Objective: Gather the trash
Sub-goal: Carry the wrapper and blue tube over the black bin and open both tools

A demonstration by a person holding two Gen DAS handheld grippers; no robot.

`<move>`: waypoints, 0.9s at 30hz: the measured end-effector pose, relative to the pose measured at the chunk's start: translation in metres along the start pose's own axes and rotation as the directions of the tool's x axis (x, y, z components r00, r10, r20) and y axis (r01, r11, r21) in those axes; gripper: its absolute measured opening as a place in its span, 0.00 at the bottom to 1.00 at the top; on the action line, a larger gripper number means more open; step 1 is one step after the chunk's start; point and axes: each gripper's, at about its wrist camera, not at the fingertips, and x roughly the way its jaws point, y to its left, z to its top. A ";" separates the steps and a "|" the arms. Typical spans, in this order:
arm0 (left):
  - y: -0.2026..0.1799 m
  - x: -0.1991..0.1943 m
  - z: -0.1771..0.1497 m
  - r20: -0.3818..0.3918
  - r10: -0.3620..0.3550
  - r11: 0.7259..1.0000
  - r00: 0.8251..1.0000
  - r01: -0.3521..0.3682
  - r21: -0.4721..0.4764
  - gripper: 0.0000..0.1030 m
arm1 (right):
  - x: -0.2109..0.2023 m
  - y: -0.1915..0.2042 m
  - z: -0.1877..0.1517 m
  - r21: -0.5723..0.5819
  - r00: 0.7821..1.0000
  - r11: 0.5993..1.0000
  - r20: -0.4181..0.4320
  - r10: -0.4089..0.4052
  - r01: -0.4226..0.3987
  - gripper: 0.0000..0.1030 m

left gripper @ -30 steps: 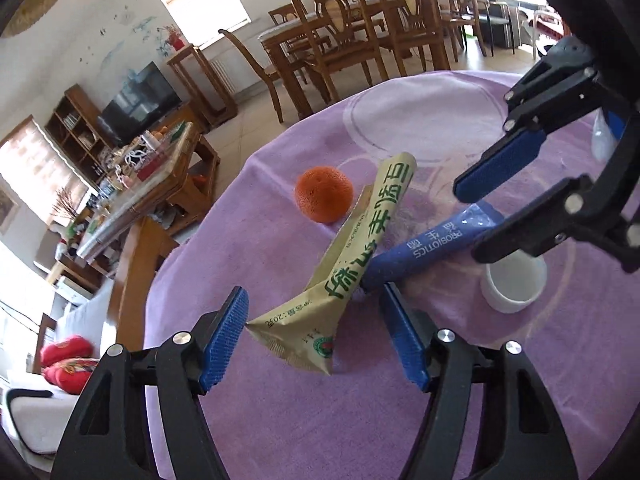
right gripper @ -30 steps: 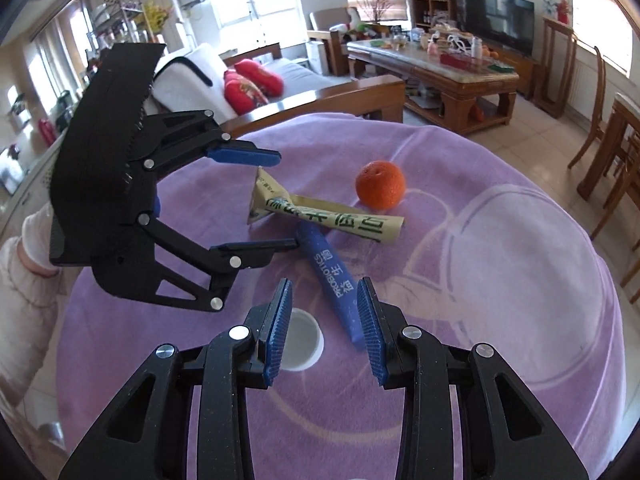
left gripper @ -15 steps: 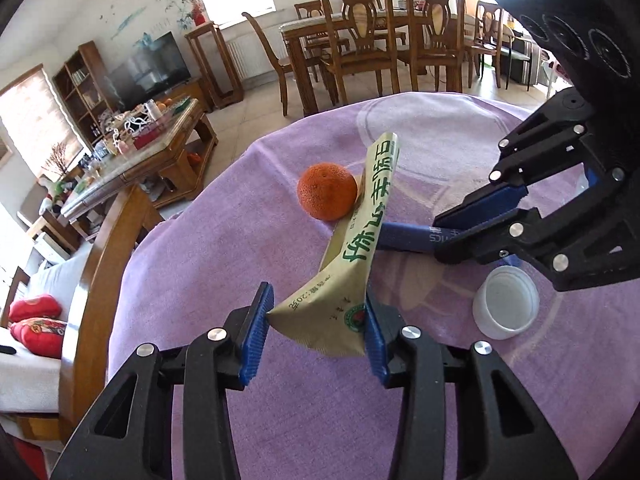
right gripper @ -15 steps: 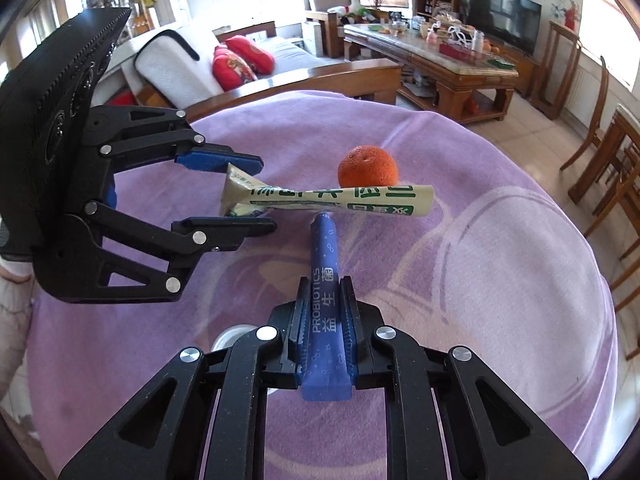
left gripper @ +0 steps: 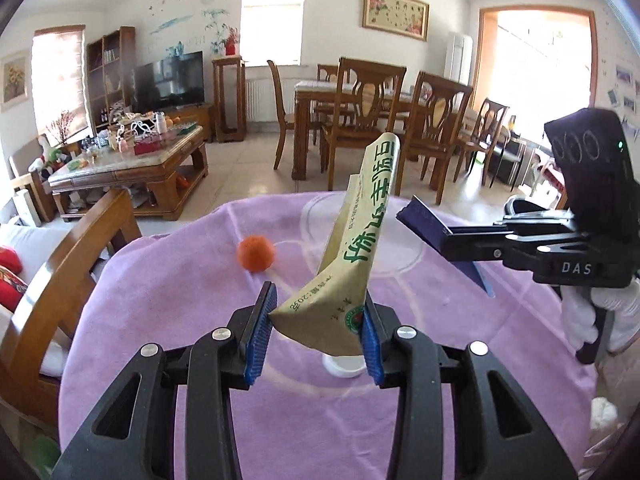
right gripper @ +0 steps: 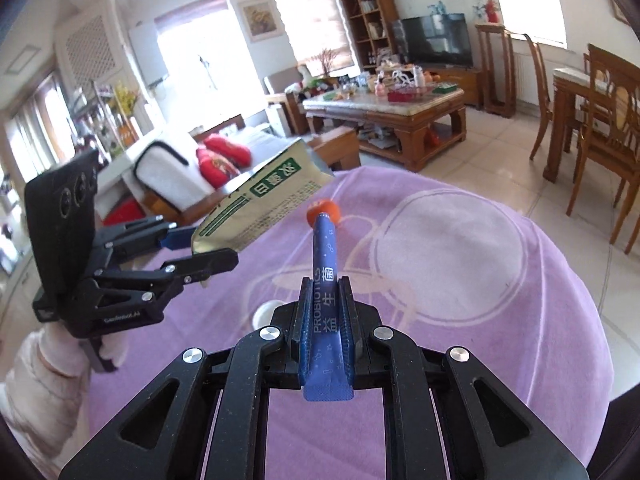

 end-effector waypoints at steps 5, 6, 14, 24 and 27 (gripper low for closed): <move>-0.051 -0.018 0.010 0.068 -0.052 0.998 0.996 0.054 -0.026 0.38 | -0.075 -0.022 -0.017 0.072 0.991 0.997 0.130 -0.007 -0.003 0.13; -0.062 -0.020 0.011 0.078 -0.067 0.997 0.995 0.069 -0.024 0.38 | -0.089 -0.026 -0.022 0.082 0.989 0.997 0.150 -0.013 0.000 0.13; -0.156 -0.013 0.020 0.126 -0.162 0.986 0.979 0.164 -0.006 0.38 | -0.198 -0.079 -0.065 0.165 0.955 0.983 0.270 -0.127 0.084 0.13; -0.263 0.033 0.027 0.090 -0.275 0.961 0.957 0.270 0.065 0.38 | -0.315 -0.174 -0.124 0.328 0.879 0.925 0.362 -0.309 0.189 0.13; -0.289 0.048 0.030 0.076 -0.291 0.955 0.954 0.284 0.088 0.38 | -0.338 -0.201 -0.142 0.371 0.859 0.903 0.366 -0.358 0.218 0.13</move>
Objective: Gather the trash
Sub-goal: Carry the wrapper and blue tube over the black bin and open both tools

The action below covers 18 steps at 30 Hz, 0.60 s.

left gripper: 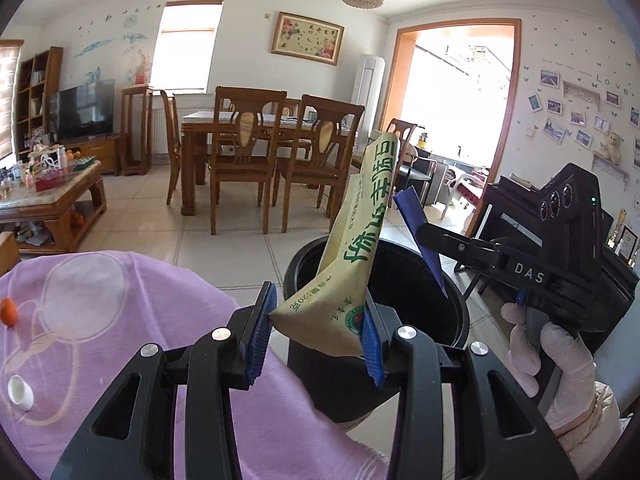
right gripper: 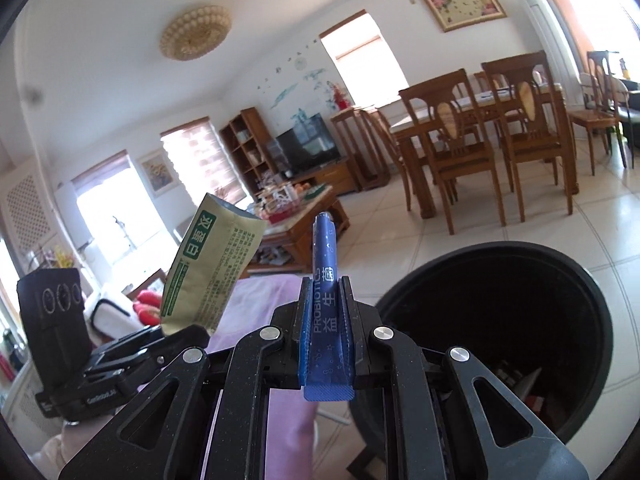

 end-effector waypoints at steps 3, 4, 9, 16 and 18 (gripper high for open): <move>-0.018 0.019 -0.001 -0.008 -0.008 0.999 1.000 0.008 0.031 0.38 | -0.012 -0.032 0.001 0.030 0.999 0.999 0.012 -0.037 0.037 0.13; -0.023 0.025 -0.001 -0.016 -0.015 0.999 1.000 0.016 0.037 0.38 | -0.013 -0.042 0.000 0.039 0.999 0.998 0.016 -0.049 0.049 0.13; -0.041 0.056 -0.005 -0.060 -0.040 0.997 0.997 0.044 0.061 0.38 | -0.017 -0.081 -0.004 0.072 0.996 0.993 0.011 -0.094 0.093 0.13; -0.051 0.083 -0.015 -0.120 -0.046 0.995 0.992 0.056 0.084 0.38 | -0.006 -0.103 -0.019 0.110 0.991 0.985 -0.010 -0.131 0.132 0.13; -0.053 0.087 -0.017 -0.135 -0.042 0.995 0.990 0.054 0.089 0.38 | -0.003 -0.108 -0.023 0.119 0.991 0.984 -0.014 -0.136 0.137 0.13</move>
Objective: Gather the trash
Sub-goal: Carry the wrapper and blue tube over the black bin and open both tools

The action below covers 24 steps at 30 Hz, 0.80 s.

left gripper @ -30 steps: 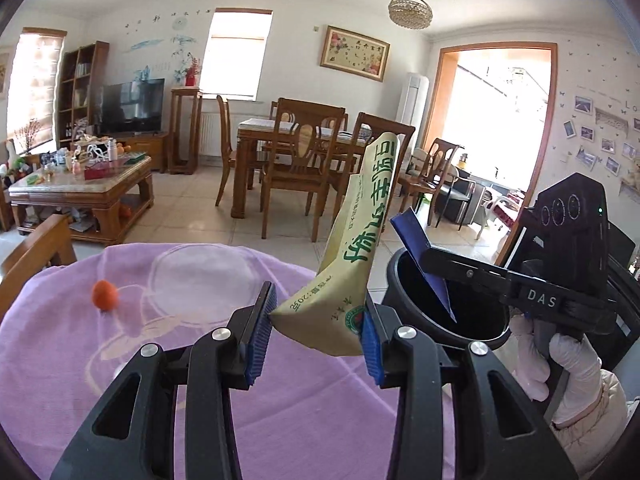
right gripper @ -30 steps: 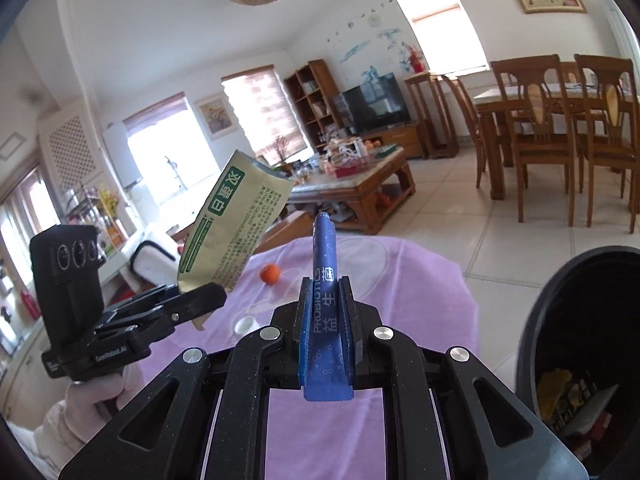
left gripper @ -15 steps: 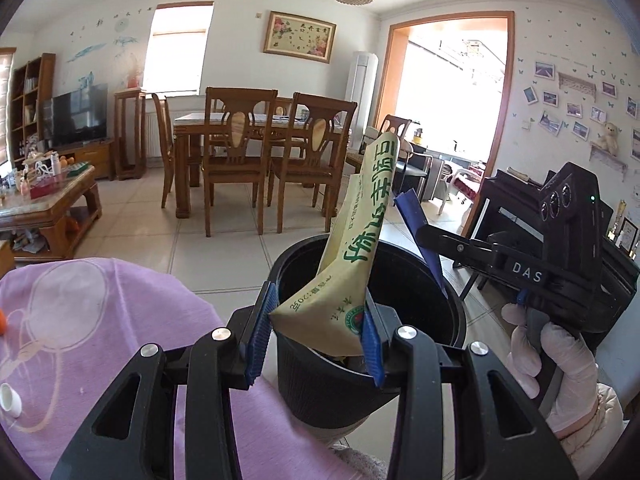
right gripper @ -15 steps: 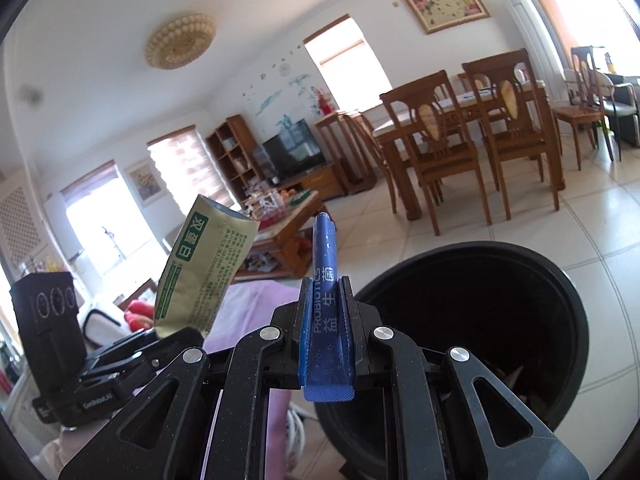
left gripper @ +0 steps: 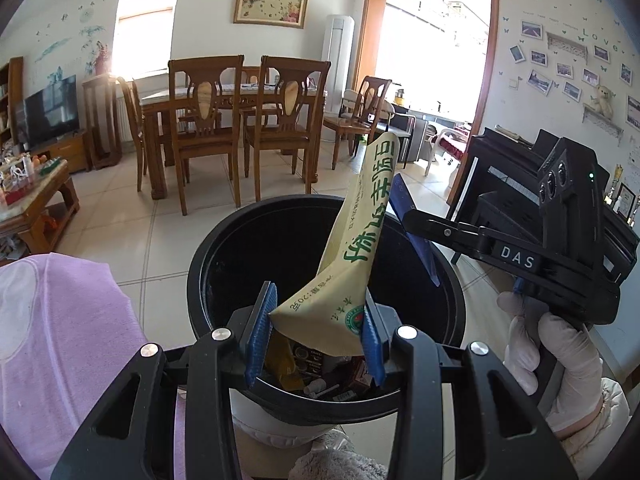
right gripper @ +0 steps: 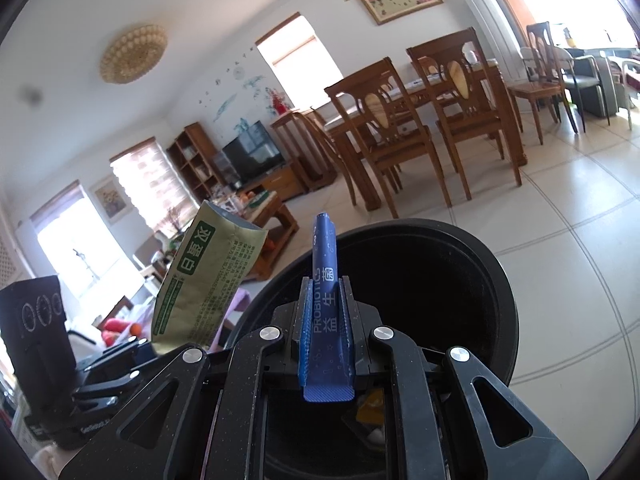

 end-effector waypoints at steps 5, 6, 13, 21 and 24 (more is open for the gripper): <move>-0.001 0.010 -0.003 -0.037 0.007 1.000 0.999 -0.006 0.005 0.38 | 0.009 0.000 -0.006 0.008 1.000 1.000 -0.013 -0.006 0.006 0.13; -0.001 0.012 -0.004 -0.042 0.005 1.000 0.999 -0.005 0.004 0.38 | 0.011 -0.001 -0.007 0.009 1.000 1.000 -0.015 -0.007 0.007 0.13; -0.003 0.024 -0.007 -0.076 0.001 1.000 0.997 -0.001 0.003 0.38 | 0.017 0.009 -0.014 0.025 1.000 0.999 -0.022 -0.019 0.019 0.14; -0.004 0.033 -0.012 -0.110 0.003 1.000 0.994 -0.002 0.005 0.39 | 0.026 0.010 -0.013 0.033 0.999 0.999 -0.021 -0.031 0.032 0.14; -0.005 0.033 -0.013 -0.114 0.006 1.000 0.993 -0.005 0.010 0.40 | 0.026 0.012 -0.015 0.034 0.999 0.999 -0.020 -0.035 0.036 0.14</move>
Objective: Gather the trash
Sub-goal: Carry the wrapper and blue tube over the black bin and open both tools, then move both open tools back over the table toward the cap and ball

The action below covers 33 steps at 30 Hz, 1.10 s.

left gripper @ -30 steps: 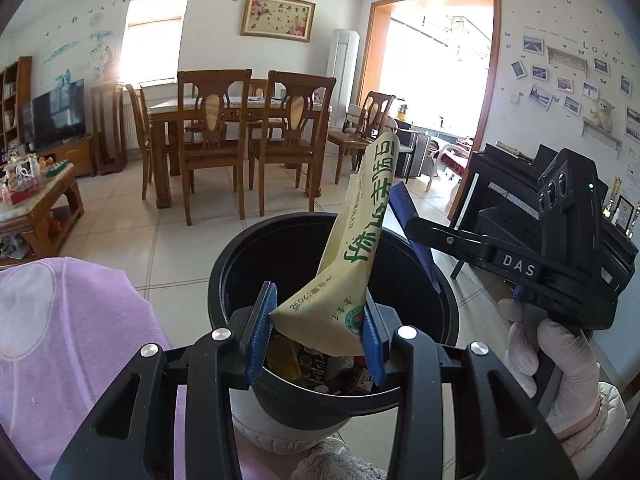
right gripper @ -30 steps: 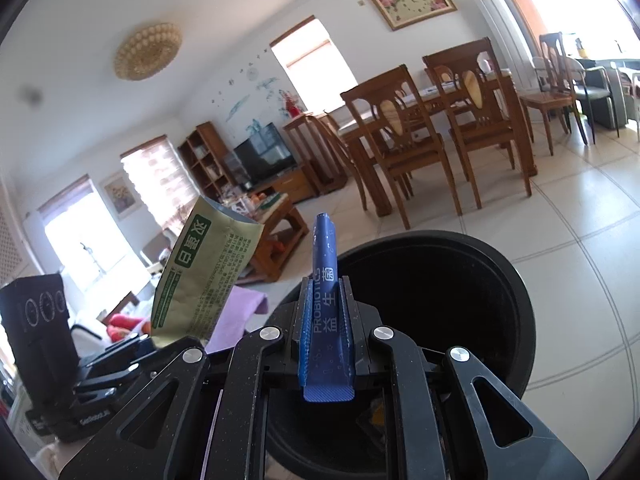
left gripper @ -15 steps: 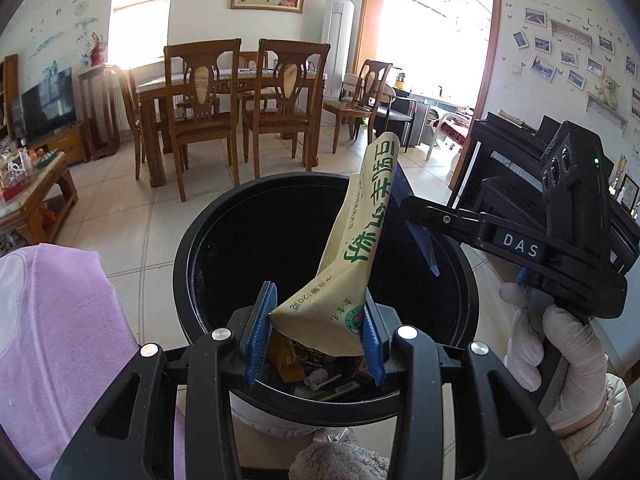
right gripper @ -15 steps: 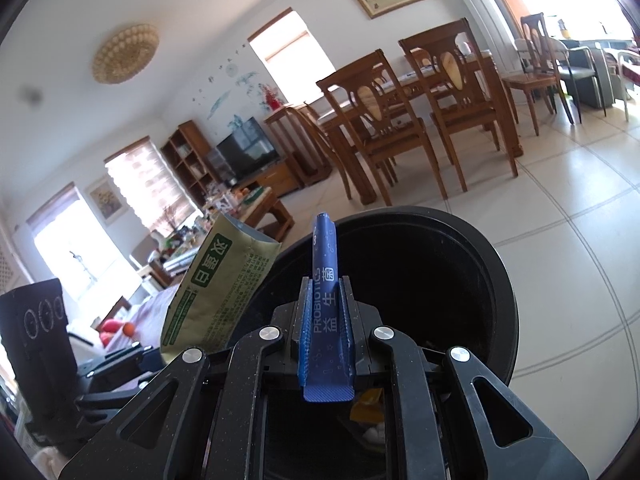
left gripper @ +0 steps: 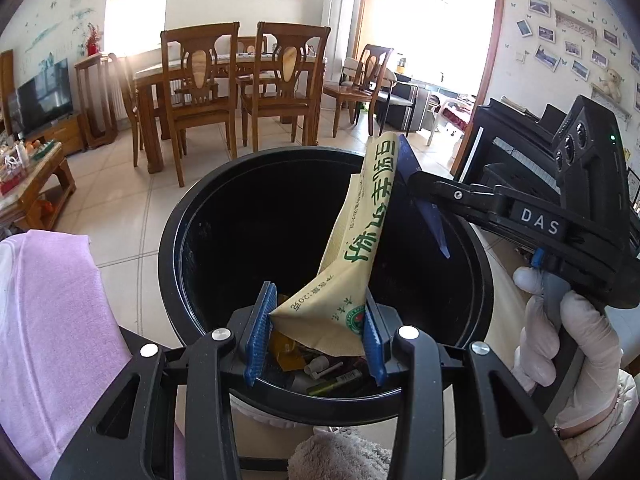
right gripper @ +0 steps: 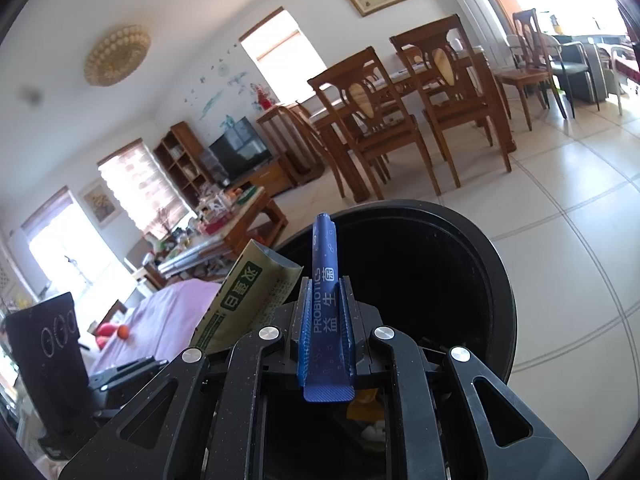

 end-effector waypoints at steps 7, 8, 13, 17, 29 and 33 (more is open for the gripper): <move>-0.003 0.000 0.002 0.002 0.032 0.999 0.999 -0.032 -0.004 0.41 | 0.000 0.000 0.000 -0.002 1.000 1.000 0.001 -0.002 0.002 0.17; -0.003 0.000 0.001 -0.001 0.039 0.999 0.999 -0.039 -0.002 0.45 | 0.001 0.001 -0.001 -0.001 1.000 1.000 0.000 -0.002 0.002 0.18; -0.003 -0.011 0.001 0.036 0.068 0.998 0.997 -0.068 -0.001 0.70 | -0.001 0.007 -0.007 0.001 1.000 1.000 0.008 -0.012 0.012 0.43; -0.005 -0.022 0.001 0.046 0.078 0.997 0.996 -0.078 0.005 0.79 | -0.003 0.014 -0.009 -0.008 1.000 1.000 0.009 -0.008 0.008 0.47; 0.057 -0.100 -0.030 0.077 0.185 0.980 0.980 -0.178 -0.094 0.93 | 0.005 0.086 -0.016 -0.103 1.000 0.994 -0.015 0.026 -0.028 0.75; 0.102 -0.132 -0.050 0.069 0.269 0.950 0.961 -0.252 -0.183 0.93 | 0.019 0.134 -0.024 -0.165 0.997 0.983 -0.041 0.070 -0.076 0.75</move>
